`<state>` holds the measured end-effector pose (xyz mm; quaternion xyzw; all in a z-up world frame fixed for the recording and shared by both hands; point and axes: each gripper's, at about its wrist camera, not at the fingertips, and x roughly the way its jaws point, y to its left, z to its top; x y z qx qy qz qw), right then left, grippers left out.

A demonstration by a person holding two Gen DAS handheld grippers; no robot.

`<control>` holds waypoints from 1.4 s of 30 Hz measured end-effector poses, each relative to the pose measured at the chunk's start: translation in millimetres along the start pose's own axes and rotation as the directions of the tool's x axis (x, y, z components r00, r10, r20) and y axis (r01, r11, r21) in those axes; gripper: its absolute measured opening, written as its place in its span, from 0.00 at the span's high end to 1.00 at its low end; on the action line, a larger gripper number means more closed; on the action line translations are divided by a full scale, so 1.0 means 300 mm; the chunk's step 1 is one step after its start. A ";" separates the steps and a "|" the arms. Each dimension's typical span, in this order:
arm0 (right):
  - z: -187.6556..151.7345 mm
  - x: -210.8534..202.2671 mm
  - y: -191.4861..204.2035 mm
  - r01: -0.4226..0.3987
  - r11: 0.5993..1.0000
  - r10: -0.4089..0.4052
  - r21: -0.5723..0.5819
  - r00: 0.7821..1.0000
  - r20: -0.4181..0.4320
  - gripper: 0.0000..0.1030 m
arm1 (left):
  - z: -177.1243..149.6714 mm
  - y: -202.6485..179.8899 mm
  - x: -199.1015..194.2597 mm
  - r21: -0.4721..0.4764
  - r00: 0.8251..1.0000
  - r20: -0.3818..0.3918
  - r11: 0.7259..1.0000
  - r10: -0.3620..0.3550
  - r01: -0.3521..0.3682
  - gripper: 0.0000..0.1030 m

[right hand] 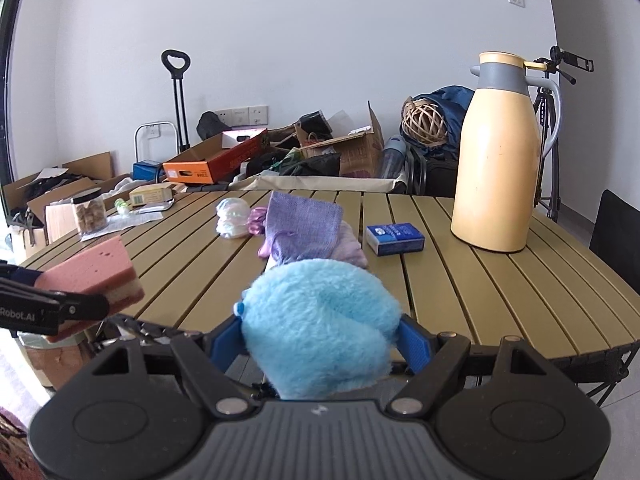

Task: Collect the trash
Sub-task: 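Carry the pink and blue sponges with both tools down to the black bin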

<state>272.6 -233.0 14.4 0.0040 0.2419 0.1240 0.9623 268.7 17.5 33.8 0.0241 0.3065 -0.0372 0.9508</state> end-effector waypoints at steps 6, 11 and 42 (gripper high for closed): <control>-0.065 -0.047 0.026 -0.021 1.000 0.021 -0.012 0.999 -0.029 0.23 | -0.064 -0.016 -0.050 0.001 1.000 -0.007 1.000 -0.026 0.026 0.17; -0.125 -0.068 0.051 -0.038 0.999 0.037 -0.017 0.997 -0.068 0.23 | -0.132 -0.022 -0.063 0.000 0.998 -0.038 0.999 -0.041 0.041 0.17; -0.476 0.041 0.133 -0.114 0.993 0.103 -0.008 0.920 -0.378 0.23 | -0.492 0.034 0.092 -0.073 0.942 -0.335 0.997 -0.024 -0.001 0.17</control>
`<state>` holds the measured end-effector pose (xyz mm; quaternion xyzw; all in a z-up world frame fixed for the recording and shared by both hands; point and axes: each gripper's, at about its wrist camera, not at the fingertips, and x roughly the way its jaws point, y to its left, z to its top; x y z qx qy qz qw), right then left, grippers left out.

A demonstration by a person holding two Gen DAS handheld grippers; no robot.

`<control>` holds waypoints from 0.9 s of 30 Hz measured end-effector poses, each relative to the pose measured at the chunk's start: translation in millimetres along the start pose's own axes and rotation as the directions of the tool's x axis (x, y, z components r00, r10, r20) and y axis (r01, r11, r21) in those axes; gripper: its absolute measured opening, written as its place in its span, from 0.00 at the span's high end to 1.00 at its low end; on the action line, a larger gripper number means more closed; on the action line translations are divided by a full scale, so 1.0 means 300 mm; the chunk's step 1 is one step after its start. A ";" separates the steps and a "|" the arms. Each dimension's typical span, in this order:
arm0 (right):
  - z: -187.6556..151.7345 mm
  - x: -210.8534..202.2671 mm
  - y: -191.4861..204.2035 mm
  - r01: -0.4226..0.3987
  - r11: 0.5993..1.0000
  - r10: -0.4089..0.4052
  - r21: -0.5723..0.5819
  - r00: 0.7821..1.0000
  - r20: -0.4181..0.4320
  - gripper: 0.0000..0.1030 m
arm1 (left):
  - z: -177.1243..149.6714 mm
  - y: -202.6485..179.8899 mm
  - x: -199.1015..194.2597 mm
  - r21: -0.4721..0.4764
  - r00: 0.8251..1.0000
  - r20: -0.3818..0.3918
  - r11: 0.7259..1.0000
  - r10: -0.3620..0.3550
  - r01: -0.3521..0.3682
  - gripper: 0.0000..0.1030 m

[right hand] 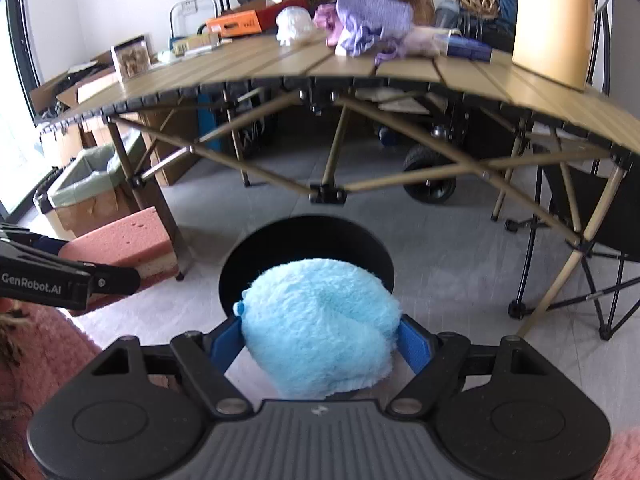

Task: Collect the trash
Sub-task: 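Carry the pink and blue sponges with both tools down to the black bin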

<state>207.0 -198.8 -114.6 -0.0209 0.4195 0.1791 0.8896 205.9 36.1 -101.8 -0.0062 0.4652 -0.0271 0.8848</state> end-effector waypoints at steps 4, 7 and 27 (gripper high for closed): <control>-0.020 0.028 -0.003 0.004 1.000 -0.004 0.000 0.999 -0.045 0.23 | -0.026 0.001 0.033 -0.010 0.999 -0.037 1.000 0.000 -0.001 0.18; -0.030 0.050 -0.004 0.010 1.000 -0.010 0.004 0.997 -0.077 0.23 | -0.040 0.000 0.058 -0.010 0.998 -0.059 1.000 0.007 -0.008 0.18; -0.050 0.171 -0.030 0.039 0.999 -0.032 0.028 0.980 -0.195 0.23 | -0.051 0.039 0.202 -0.055 0.985 -0.169 0.997 0.037 -0.047 0.18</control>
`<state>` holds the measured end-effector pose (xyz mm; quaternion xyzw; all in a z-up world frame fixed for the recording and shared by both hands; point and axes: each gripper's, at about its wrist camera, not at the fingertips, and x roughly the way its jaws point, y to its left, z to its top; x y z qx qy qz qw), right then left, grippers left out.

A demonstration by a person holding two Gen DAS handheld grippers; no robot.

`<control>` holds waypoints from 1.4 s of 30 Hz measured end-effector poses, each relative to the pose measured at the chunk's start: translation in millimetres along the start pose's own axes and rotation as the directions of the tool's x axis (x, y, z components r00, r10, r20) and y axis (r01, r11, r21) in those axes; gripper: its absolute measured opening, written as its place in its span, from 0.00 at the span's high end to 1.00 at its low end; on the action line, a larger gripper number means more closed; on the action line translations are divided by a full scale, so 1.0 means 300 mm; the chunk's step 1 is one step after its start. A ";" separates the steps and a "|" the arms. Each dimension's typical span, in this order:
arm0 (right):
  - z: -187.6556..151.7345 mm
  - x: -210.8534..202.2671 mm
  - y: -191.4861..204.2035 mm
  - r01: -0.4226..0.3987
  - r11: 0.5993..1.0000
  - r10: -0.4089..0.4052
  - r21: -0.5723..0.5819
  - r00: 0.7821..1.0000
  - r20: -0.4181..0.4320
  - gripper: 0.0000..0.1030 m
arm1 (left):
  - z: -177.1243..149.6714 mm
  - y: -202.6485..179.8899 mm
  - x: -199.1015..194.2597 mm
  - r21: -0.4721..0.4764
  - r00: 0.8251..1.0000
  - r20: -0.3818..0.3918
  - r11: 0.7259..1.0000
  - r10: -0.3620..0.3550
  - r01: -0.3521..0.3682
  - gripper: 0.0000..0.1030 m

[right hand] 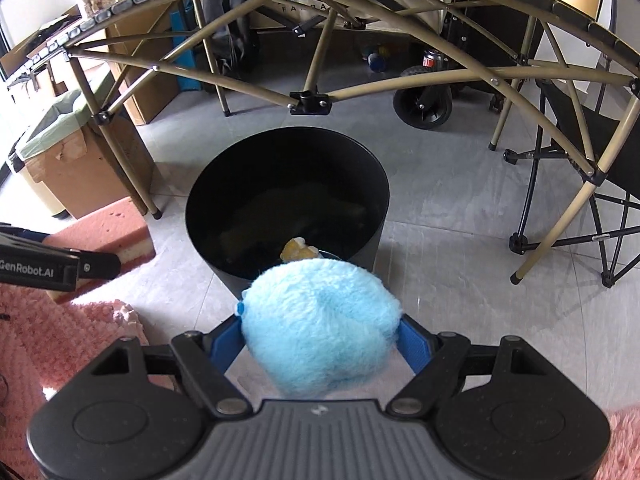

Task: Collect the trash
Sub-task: 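Carry the pink and blue sponges with both tools down to the black bin, then lower the right tool into the bin and open it to drop the blue sponge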

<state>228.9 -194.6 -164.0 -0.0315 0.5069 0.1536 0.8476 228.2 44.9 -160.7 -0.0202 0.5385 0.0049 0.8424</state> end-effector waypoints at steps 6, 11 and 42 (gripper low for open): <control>0.038 0.028 0.010 -0.002 1.000 0.002 -0.016 1.000 -0.002 0.23 | 0.010 0.010 0.020 -0.010 1.000 -0.009 1.000 0.010 -0.010 0.18; 0.080 0.059 0.027 -0.008 0.999 0.007 -0.038 1.000 -0.004 0.23 | 0.022 0.018 0.036 -0.018 1.000 -0.012 1.000 0.015 -0.016 0.18; 0.287 0.351 0.114 -0.033 0.998 0.028 -0.051 0.994 -0.109 0.23 | 0.103 0.078 0.108 -0.095 0.998 -0.026 0.993 0.065 -0.067 0.18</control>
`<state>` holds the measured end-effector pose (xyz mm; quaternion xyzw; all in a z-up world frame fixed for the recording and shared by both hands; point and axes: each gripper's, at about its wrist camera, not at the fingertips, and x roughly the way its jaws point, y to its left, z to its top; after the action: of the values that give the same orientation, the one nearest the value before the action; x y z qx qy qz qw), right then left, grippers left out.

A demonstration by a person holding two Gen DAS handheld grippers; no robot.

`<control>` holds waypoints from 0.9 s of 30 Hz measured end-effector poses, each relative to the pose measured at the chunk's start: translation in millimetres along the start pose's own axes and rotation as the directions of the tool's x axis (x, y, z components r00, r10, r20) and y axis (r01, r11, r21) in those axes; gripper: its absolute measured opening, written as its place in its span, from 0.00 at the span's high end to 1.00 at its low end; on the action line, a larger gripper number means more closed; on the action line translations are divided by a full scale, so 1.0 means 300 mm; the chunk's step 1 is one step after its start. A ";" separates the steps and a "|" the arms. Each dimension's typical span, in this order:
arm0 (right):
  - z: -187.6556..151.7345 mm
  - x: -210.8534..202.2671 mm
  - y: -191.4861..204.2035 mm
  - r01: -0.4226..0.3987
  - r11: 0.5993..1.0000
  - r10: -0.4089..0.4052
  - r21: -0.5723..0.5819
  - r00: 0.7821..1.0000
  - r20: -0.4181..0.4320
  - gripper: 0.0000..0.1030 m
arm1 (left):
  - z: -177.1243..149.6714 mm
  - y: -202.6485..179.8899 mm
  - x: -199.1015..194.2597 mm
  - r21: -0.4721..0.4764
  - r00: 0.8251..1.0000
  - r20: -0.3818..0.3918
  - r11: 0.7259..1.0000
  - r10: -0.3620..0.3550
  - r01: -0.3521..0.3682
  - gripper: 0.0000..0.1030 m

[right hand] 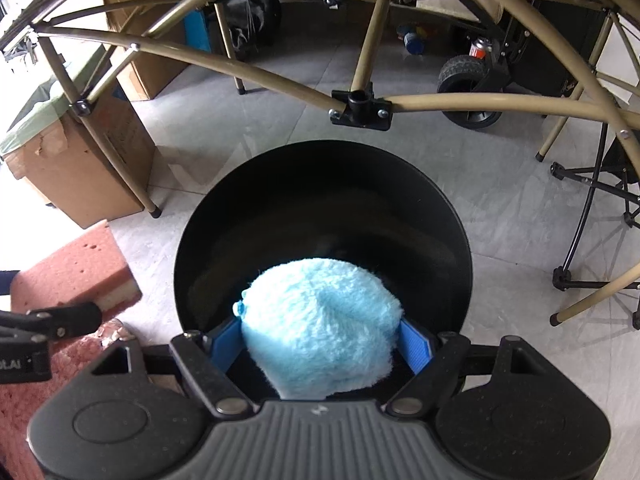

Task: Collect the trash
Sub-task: 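Lower the right tool into the bin and open it to drop the blue sponge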

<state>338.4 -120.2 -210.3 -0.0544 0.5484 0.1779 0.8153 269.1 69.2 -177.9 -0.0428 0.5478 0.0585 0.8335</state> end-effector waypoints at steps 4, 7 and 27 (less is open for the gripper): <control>0.019 0.032 0.001 0.000 1.000 0.000 0.020 1.000 -0.021 0.23 | 0.011 0.013 0.010 -0.009 1.000 -0.002 1.000 0.008 -0.008 0.18; 0.032 0.048 0.008 0.003 1.000 -0.002 0.024 1.000 -0.029 0.23 | 0.017 0.022 0.017 -0.017 1.000 -0.005 1.000 0.015 -0.015 0.18; 0.064 0.113 0.017 0.007 0.996 0.001 0.090 0.996 -0.093 0.00 | 0.026 0.045 0.047 -0.030 0.999 -0.025 0.999 0.043 -0.043 0.18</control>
<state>364.7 -102.2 -233.4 -0.0264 0.5932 0.1489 0.7907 279.9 84.3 -187.9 -0.0444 0.5578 0.0842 0.8245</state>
